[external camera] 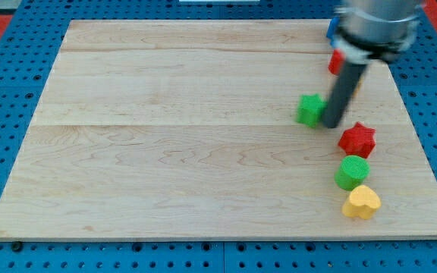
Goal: Move the green star to the top left of the board
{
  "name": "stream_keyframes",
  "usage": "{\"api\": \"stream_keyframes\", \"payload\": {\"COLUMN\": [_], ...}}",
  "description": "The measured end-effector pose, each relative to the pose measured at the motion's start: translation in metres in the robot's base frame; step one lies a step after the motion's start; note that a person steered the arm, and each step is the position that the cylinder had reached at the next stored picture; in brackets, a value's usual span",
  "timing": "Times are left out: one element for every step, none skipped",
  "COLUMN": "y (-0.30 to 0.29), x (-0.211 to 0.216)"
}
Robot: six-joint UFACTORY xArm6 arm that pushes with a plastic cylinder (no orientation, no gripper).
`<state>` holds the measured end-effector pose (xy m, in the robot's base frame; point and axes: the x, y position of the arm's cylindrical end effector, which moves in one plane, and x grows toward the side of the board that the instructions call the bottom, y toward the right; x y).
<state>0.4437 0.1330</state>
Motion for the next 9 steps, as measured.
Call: {"api": "stream_keyframes", "payload": {"y": [-0.026, -0.034, -0.054, -0.065, -0.065, -0.066, -0.071, -0.085, -0.179], "x": [-0.036, -0.080, -0.095, -0.108, -0.107, -0.107, -0.116, -0.116, -0.112]}}
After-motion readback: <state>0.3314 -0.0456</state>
